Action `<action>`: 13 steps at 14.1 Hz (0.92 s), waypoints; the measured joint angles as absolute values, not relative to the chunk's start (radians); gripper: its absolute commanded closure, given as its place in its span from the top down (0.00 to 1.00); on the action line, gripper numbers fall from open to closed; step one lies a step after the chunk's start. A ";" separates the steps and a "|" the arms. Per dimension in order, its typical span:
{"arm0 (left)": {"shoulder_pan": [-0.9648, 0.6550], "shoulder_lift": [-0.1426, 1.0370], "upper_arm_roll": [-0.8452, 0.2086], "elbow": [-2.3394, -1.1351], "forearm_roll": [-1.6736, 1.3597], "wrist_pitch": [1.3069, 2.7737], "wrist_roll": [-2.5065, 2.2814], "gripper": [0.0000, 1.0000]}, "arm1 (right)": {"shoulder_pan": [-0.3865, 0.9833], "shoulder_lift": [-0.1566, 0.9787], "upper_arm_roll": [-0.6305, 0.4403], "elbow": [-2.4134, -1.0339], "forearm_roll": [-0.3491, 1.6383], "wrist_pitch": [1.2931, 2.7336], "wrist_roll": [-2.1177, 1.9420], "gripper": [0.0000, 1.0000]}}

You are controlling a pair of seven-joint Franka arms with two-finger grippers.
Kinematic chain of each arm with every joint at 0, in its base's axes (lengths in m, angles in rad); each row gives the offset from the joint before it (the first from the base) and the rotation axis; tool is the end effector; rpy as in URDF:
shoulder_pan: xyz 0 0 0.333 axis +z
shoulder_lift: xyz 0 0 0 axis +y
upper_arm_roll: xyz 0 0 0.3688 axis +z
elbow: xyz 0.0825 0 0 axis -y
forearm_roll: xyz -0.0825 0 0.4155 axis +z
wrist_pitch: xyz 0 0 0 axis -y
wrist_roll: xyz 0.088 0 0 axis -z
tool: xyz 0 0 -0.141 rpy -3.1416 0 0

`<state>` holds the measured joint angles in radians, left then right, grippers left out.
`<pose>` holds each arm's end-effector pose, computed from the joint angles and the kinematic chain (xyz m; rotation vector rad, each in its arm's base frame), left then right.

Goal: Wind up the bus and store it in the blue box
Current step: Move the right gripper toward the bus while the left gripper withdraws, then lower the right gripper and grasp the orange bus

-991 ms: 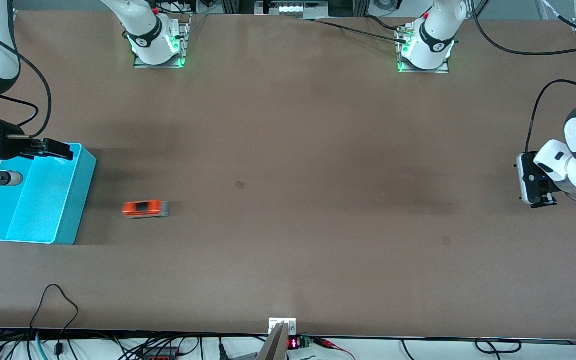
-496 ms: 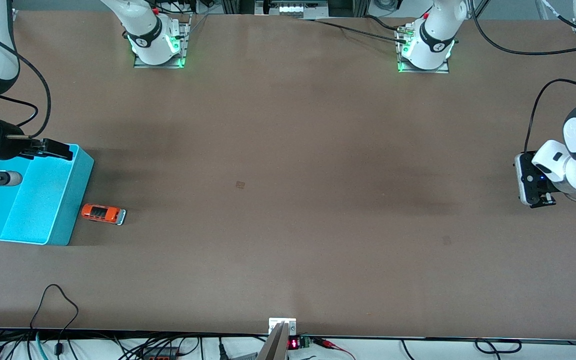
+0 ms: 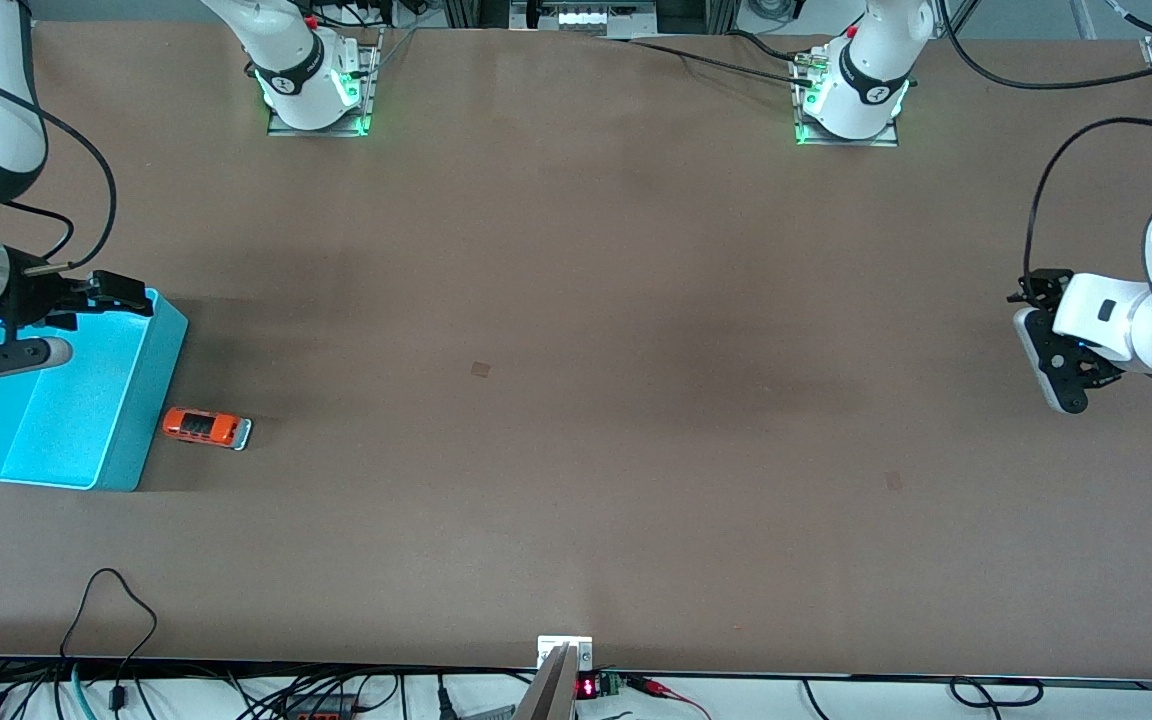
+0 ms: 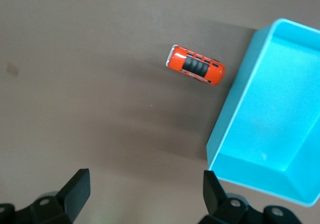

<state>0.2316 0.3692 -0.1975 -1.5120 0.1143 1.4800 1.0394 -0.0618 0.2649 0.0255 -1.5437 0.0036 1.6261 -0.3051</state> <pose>0.6546 0.0553 0.4384 2.5571 -1.4284 -0.5337 0.6599 -0.0251 0.4951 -3.0606 -0.4126 0.2756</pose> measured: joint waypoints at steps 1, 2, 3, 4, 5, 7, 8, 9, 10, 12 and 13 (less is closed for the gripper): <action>0.230 0.365 -0.223 -1.489 0.114 1.439 0.951 1.00 | -0.061 0.286 0.026 -1.544 0.004 1.638 -0.361 1.00; 0.230 0.361 -0.249 -1.467 0.114 1.404 0.855 1.00 | -0.061 0.307 0.026 -1.544 0.003 1.659 -0.420 1.00; 0.229 0.355 -0.276 -1.448 0.114 1.376 0.759 1.00 | -0.061 0.327 0.026 -1.544 0.003 1.689 -0.477 1.00; 0.228 0.346 -0.304 -1.433 0.114 1.356 0.659 1.00 | -0.061 0.348 0.025 -1.545 0.003 1.725 -0.528 1.00; 0.224 0.332 -0.321 -1.427 0.114 1.350 0.572 1.00 | -0.062 0.369 0.025 -1.545 -0.004 1.759 -0.582 1.00; 0.198 0.297 -0.328 -1.426 0.112 1.348 0.428 1.00 | -0.062 0.406 0.025 -1.546 -0.057 1.838 -0.687 1.00; 0.182 0.280 -0.323 -1.426 0.106 1.348 0.380 1.00 | -0.061 0.422 0.025 -1.547 -0.083 1.879 -0.732 1.00; 0.158 0.262 -0.302 -1.427 0.092 1.354 0.347 1.00 | -0.059 0.436 0.026 -1.552 -0.097 1.920 -0.780 1.00; 0.116 0.239 -0.250 -1.434 0.070 1.370 0.313 1.00 | -0.057 0.449 0.027 -1.565 -0.105 1.972 -0.845 1.00; 0.030 0.182 -0.128 -1.475 0.014 1.443 0.245 1.00 | -0.056 0.469 0.027 -1.606 -0.107 2.067 -0.972 1.00; 0.011 0.149 -0.093 -1.513 -0.003 1.497 0.218 1.00 | -0.057 0.475 0.027 -1.632 -0.107 2.099 -1.015 1.00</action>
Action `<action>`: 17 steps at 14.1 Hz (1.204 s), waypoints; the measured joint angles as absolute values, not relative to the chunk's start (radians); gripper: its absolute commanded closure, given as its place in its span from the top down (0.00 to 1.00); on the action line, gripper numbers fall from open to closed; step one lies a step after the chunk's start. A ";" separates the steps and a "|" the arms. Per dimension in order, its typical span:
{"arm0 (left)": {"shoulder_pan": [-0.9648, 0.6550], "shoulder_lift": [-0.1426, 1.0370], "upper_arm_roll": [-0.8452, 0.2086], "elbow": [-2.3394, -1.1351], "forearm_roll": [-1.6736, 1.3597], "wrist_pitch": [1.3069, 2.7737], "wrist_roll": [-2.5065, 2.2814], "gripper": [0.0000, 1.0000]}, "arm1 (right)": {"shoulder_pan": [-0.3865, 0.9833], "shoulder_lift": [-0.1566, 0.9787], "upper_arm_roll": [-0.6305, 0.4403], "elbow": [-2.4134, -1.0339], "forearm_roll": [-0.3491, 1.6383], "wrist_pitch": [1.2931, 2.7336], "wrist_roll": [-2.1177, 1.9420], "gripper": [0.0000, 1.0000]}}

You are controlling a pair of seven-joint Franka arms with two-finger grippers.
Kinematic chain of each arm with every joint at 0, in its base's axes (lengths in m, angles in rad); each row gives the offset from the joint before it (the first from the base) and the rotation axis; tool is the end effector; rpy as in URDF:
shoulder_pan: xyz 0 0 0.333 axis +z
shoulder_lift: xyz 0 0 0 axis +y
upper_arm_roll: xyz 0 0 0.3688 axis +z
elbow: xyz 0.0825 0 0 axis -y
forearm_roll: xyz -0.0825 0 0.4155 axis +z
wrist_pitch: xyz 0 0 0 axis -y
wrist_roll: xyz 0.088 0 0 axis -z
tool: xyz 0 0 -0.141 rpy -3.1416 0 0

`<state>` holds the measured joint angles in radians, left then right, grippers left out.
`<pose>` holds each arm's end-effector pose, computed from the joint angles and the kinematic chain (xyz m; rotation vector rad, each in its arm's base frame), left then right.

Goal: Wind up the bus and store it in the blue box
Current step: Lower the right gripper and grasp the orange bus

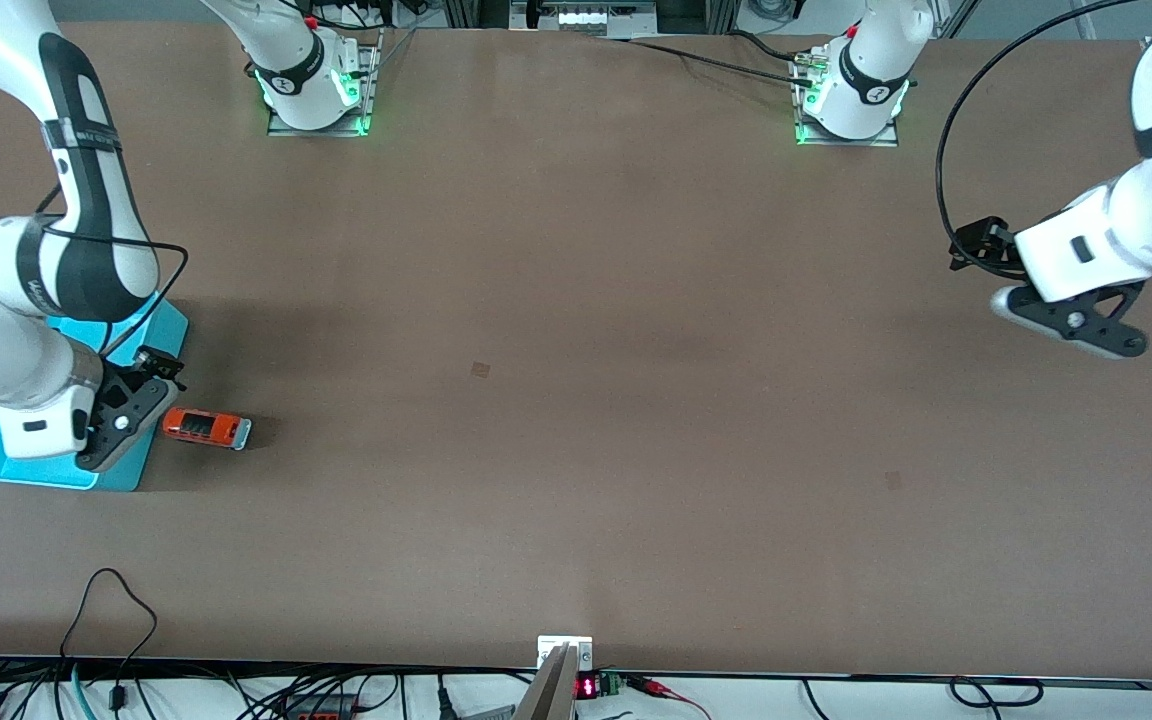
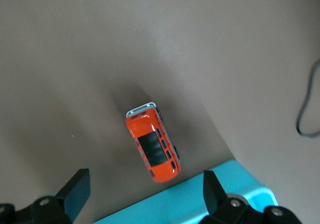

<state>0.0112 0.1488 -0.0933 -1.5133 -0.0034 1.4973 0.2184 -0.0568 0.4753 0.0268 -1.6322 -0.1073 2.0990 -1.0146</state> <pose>0.6193 -0.0474 0.5766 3.0679 -0.4646 -0.2528 0.7277 -0.0324 0.3403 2.6717 1.5229 -0.0724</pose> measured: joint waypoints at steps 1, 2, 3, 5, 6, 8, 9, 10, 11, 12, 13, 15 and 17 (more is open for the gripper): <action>0.002 0.112 -0.074 -1.563 -0.009 1.564 0.195 1.00 | -0.058 0.480 0.027 -1.667 -0.107 2.131 -1.044 1.00; -0.009 0.072 -0.056 -1.619 -0.011 1.631 0.178 1.00 | -0.060 0.482 0.026 -1.707 -0.108 2.173 -1.064 1.00; -0.021 0.041 -0.042 -1.667 -0.011 1.678 0.169 1.00 | -0.063 0.483 0.025 -1.746 -0.109 2.218 -1.075 1.00; -0.034 0.005 -0.029 -1.721 -0.011 1.710 0.133 1.00 | -0.078 0.486 0.024 -1.800 -0.114 2.297 -1.112 1.00; -0.037 -0.001 -0.028 -1.731 -0.011 1.710 0.099 1.00 | -0.088 0.490 0.023 -1.812 -0.115 2.323 -1.136 1.00; -0.044 -0.002 -0.029 -1.733 -0.011 1.710 0.061 1.00 | -0.107 0.496 0.023 -1.820 -0.115 2.361 -1.178 1.00; -0.048 -0.002 -0.029 -1.731 -0.011 1.710 0.054 1.00 | -0.115 0.501 0.023 -1.821 -0.115 2.377 -1.195 1.00; -0.052 -0.002 -0.029 -1.730 -0.011 1.710 0.049 1.00 | -0.120 0.509 0.023 -1.821 -0.115 2.392 -1.209 1.00; -0.055 -0.002 -0.029 -1.730 -0.011 1.710 0.046 1.00 | -0.122 0.520 0.023 -1.822 -0.115 2.406 -1.223 1.00; -0.056 -0.002 -0.029 -1.730 -0.011 1.710 0.045 1.00 | -0.122 0.532 0.023 -1.822 -0.115 2.423 -1.239 1.00; -0.056 -0.002 -0.029 -1.730 -0.011 1.710 0.044 1.00 | -0.122 0.546 0.023 -1.822 -0.115 2.441 -1.261 1.00; -0.057 -0.002 -0.029 -1.729 -0.011 1.710 0.041 1.00 | -0.122 0.568 0.024 -1.822 -0.115 2.471 -1.288 1.00; -0.058 -0.002 -0.029 -1.729 -0.011 1.709 0.040 1.00 | -0.122 0.578 0.025 -1.822 -0.115 2.488 -1.305 1.00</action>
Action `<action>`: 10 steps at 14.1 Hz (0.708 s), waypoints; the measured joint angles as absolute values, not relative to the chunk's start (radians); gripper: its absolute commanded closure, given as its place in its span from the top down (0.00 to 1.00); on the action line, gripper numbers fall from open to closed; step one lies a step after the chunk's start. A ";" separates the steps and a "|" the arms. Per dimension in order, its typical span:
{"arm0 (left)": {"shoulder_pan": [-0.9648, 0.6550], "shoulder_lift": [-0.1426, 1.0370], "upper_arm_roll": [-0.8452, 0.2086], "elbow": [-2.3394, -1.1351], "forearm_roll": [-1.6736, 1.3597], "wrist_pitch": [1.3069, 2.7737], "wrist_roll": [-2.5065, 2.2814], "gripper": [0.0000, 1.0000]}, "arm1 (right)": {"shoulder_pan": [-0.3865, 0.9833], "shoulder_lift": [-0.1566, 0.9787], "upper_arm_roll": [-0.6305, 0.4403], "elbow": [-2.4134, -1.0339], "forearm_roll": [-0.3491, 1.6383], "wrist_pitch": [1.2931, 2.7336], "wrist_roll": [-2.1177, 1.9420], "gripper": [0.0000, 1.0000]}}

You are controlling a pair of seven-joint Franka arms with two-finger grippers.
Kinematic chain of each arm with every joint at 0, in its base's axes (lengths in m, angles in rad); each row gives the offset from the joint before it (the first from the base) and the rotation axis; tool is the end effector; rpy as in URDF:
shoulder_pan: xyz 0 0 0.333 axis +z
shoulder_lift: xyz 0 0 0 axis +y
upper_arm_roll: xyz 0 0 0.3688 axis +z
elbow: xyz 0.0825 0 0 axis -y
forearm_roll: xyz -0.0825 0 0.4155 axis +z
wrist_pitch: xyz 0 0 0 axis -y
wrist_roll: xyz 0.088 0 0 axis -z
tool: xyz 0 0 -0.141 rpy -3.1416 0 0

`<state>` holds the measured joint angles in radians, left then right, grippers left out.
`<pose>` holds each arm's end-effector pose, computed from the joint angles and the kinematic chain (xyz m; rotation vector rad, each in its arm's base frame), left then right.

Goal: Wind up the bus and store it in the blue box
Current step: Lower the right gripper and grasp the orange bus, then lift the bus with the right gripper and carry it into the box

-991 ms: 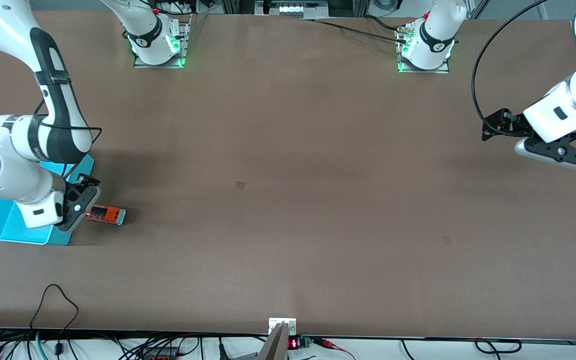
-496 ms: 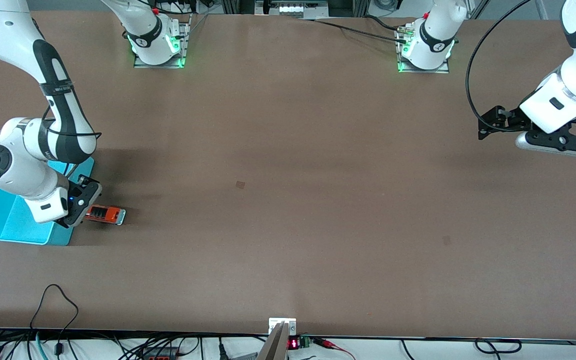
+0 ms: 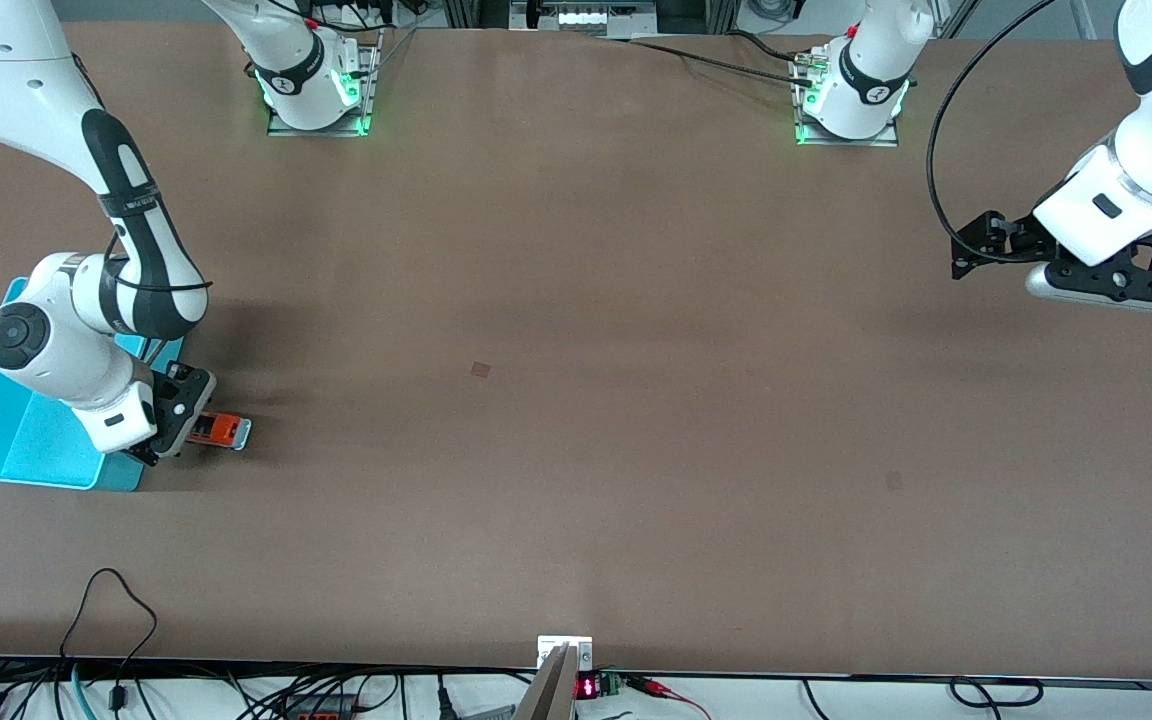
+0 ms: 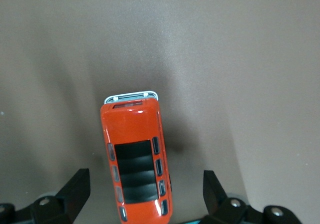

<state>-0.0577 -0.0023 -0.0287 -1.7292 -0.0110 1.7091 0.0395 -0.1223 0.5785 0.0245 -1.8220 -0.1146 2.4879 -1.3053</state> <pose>0.5881 -0.0524 0.5764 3.1250 -0.1944 -0.0283 0.7084 -0.0726 0.2132 2.4272 1.8278 0.0428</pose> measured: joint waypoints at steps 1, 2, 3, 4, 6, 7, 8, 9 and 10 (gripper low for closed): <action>-0.058 -0.002 -0.029 -1.729 -0.011 1.709 0.038 1.00 | -0.122 0.584 0.025 -1.822 -0.115 2.499 -1.316 1.00; -0.058 -0.002 -0.029 -1.729 -0.011 1.709 0.036 1.00 | -0.122 0.591 0.027 -1.822 -0.115 2.510 -1.325 1.00; -0.059 -0.002 -0.029 -1.729 -0.011 1.709 0.032 1.00 | -0.122 0.600 0.028 -1.822 -0.115 2.523 -1.334 1.00; -0.059 -0.002 -0.029 -1.729 -0.011 1.709 0.029 1.00 | -0.122 0.610 0.030 -1.822 -0.115 2.534 -1.342 1.00; -0.059 -0.002 -0.029 -1.729 -0.011 1.709 0.027 1.00 | -0.120 0.628 0.032 -1.822 -0.115 2.549 -1.349 0.96; -0.060 -0.002 -0.029 -1.728 -0.011 1.709 0.027 1.00 | -0.120 0.633 0.033 -1.822 -0.115 2.553 -1.350 0.81; -0.061 -0.002 -0.029 -1.728 -0.011 1.709 0.026 1.00 | -0.120 0.637 0.034 -1.822 -0.115 2.554 -1.351 0.64; -0.063 -0.002 -0.029 -1.727 -0.011 1.709 0.024 1.00 | -0.120 0.638 0.034 -1.822 -0.115 2.554 -1.353 0.42; -0.064 -0.002 -0.029 -1.727 -0.011 1.709 0.021 1.00 | -0.120 0.638 0.034 -1.822 -0.115 2.554 -1.353 0.18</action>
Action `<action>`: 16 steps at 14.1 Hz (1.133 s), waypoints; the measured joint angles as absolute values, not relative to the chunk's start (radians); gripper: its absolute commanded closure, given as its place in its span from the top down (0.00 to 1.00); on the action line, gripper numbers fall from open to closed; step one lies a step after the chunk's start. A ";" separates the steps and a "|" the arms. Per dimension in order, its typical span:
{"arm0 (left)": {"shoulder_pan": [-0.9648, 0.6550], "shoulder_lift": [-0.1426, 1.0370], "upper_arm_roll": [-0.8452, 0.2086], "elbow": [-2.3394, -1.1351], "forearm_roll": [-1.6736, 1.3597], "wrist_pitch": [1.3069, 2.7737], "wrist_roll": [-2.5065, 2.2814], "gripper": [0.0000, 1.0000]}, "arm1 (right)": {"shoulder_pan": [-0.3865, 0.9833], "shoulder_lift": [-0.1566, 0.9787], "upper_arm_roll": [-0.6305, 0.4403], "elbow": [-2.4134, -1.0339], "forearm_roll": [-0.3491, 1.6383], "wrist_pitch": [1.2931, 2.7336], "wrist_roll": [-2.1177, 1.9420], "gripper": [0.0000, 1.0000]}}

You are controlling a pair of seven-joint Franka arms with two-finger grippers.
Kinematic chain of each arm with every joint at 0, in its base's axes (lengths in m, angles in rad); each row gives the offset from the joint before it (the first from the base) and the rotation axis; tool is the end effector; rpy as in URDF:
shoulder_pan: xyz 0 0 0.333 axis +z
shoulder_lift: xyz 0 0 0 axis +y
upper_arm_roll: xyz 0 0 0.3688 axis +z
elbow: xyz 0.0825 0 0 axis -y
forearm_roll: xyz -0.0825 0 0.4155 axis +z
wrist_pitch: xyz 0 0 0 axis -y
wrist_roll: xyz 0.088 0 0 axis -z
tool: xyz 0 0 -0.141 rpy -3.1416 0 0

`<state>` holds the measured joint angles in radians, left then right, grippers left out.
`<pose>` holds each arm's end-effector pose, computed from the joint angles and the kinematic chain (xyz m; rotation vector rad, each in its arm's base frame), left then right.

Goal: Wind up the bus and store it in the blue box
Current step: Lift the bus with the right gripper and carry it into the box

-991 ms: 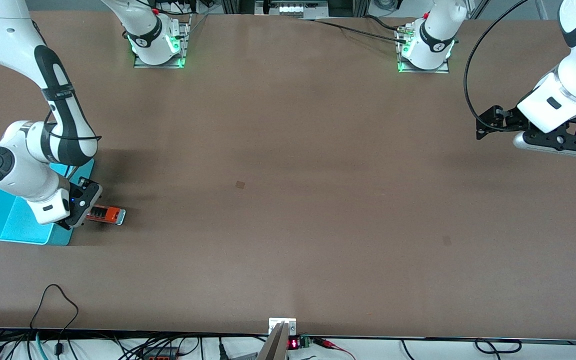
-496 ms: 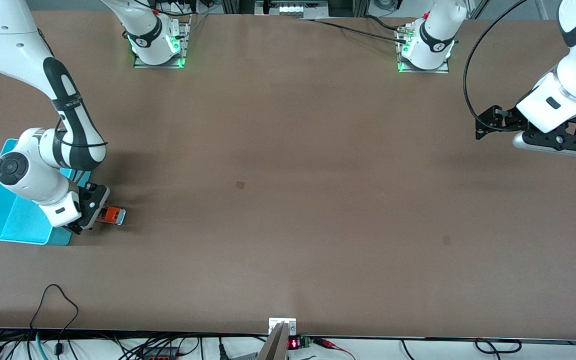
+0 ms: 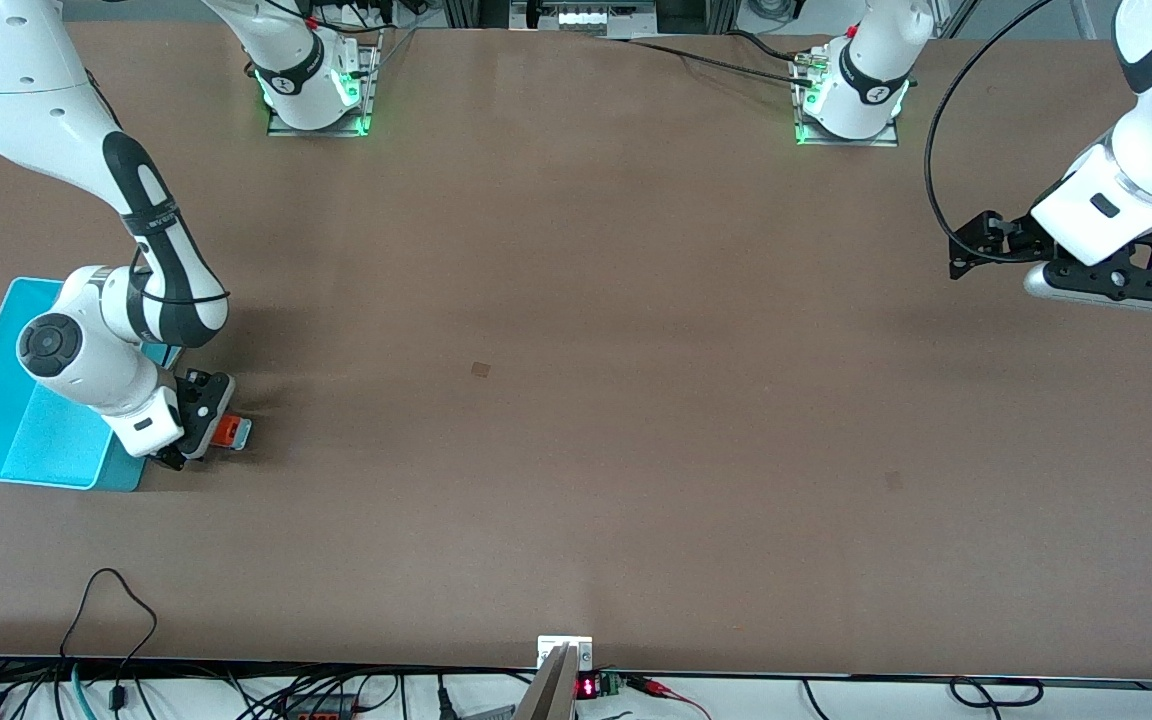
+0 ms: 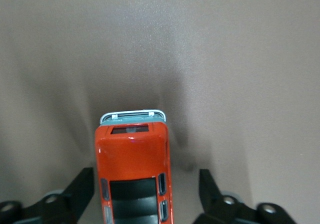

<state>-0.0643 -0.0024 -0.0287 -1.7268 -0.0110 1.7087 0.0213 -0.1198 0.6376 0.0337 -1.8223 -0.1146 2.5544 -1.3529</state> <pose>0.5879 -0.0563 0.5776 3.1263 -0.1764 -0.0252 0.7099 -0.0634 0.1777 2.3732 1.9028 0.0608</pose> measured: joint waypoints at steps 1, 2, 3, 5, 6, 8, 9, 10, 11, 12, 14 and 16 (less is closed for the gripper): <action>-0.065 -0.002 -0.029 -1.727 -0.011 1.709 0.020 1.00 | -0.120 0.638 0.034 -1.822 -0.115 2.554 -1.353 0.01; -0.066 -0.002 -0.029 -1.727 -0.011 1.709 0.019 1.00 | -0.120 0.638 0.034 -1.822 -0.114 2.554 -1.353 0.00; -0.066 -0.002 -0.029 -1.727 -0.011 1.709 0.018 1.00 | -0.120 0.636 0.034 -1.822 -0.114 2.555 -1.353 0.00; -0.066 -0.002 -0.029 -1.726 -0.011 1.708 0.017 1.00 | -0.120 0.636 0.034 -1.822 -0.114 2.557 -1.351 0.00; -0.066 -0.002 -0.029 -1.726 -0.011 1.706 0.016 1.00 | -0.120 0.636 0.034 -1.822 -0.113 2.558 -1.341 0.00; -0.066 -0.002 -0.029 -1.726 -0.011 1.704 0.014 1.00 | -0.118 0.635 0.035 -1.819 -0.112 2.561 -1.245 0.00; -0.066 -0.002 -0.029 -1.726 -0.011 1.704 0.014 1.00 | -0.113 0.631 0.037 -1.815 -0.112 2.564 -1.161 0.00; -0.067 -0.002 -0.029 -1.726 -0.011 1.704 0.014 1.00 | -0.101 0.622 0.039 -1.810 -0.111 2.560 -1.060 0.00; -0.068 -0.002 -0.029 -1.726 -0.011 1.704 0.013 1.00 | -0.083 0.605 0.040 -1.804 -0.111 2.538 -0.948 0.00; -0.068 -0.002 -0.029 -1.726 -0.011 1.703 0.013 1.00 | -0.062 0.580 0.040 -1.797 -0.110 2.494 -0.825 0.00; -0.069 -0.002 -0.029 -1.726 -0.011 1.703 0.013 1.00 | -0.035 0.520 0.037 -1.786 -0.110 2.404 -0.615 0.00; -0.070 -0.002 -0.029 -1.726 -0.011 1.702 0.012 1.00 | -0.033 0.461 0.001 -1.778 -0.095 2.327 -0.473 0.00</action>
<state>-0.0697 -0.0024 -0.0291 -1.7261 -0.0110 1.7018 0.0124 -0.0331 0.4610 0.0005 -1.7782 -0.0955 2.3271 -0.4729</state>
